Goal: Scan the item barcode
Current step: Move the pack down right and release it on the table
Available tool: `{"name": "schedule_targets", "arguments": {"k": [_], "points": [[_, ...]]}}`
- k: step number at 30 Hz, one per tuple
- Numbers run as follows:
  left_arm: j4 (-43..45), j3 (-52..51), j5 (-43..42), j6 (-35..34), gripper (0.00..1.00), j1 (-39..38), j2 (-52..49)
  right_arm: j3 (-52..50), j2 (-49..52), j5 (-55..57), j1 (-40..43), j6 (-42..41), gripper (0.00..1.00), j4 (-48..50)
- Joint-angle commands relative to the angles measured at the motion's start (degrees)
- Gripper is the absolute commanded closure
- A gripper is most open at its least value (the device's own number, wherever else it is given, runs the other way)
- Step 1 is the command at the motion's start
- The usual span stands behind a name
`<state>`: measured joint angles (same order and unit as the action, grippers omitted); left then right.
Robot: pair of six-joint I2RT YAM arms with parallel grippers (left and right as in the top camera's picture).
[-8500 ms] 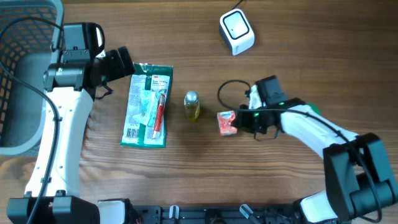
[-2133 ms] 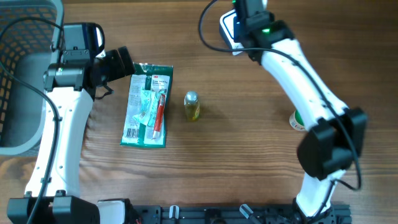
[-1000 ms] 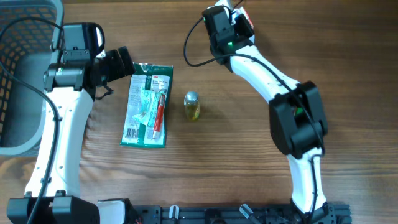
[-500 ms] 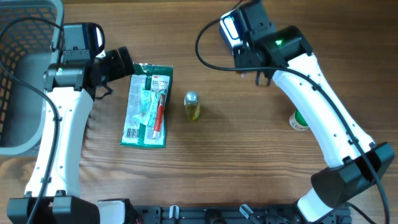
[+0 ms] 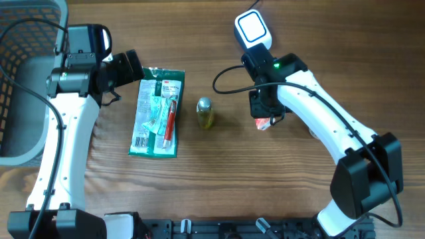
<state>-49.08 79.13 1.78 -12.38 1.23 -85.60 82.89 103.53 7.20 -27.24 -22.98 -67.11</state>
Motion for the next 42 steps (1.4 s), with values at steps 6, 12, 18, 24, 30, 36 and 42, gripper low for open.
{"name": "schedule_targets", "arguments": {"k": [6, 12, 18, 24, 30, 36, 42], "points": [[0.15, 0.81, -0.24, -0.5, 0.0, 0.22, 0.42, -3.54, 0.5, 3.41, -0.11, -1.22, 0.96, 0.0], [0.15, 0.81, -0.24, -0.5, 0.0, 0.22, 0.42, -8.02, 0.5, 9.77, 0.13, -6.16, 0.95, 0.07], [0.15, 0.81, -0.24, -0.5, 0.0, 0.22, 0.42, -11.87, 0.5, 11.08, 2.03, -9.14, 0.94, 1.79], [0.15, 0.81, -0.24, -0.5, 0.0, 0.22, 0.42, -12.2, 0.5, 11.06, 4.5, -9.29, 0.86, 1.84], [0.15, 0.81, -0.24, -0.5, 0.0, 0.22, 0.42, -12.2, 0.5, 11.06, 5.46, -11.61, 0.51, 1.99], [0.15, 0.81, -0.24, -0.5, 0.0, 0.22, 0.42, -12.2, 0.5, 11.04, 5.46, -11.58, 0.27, 2.93], [0.15, 0.81, -0.24, -0.5, 0.0, 0.22, 0.42, -12.2, 0.5, 10.84, 5.46, -11.69, 0.09, 3.65]]}}
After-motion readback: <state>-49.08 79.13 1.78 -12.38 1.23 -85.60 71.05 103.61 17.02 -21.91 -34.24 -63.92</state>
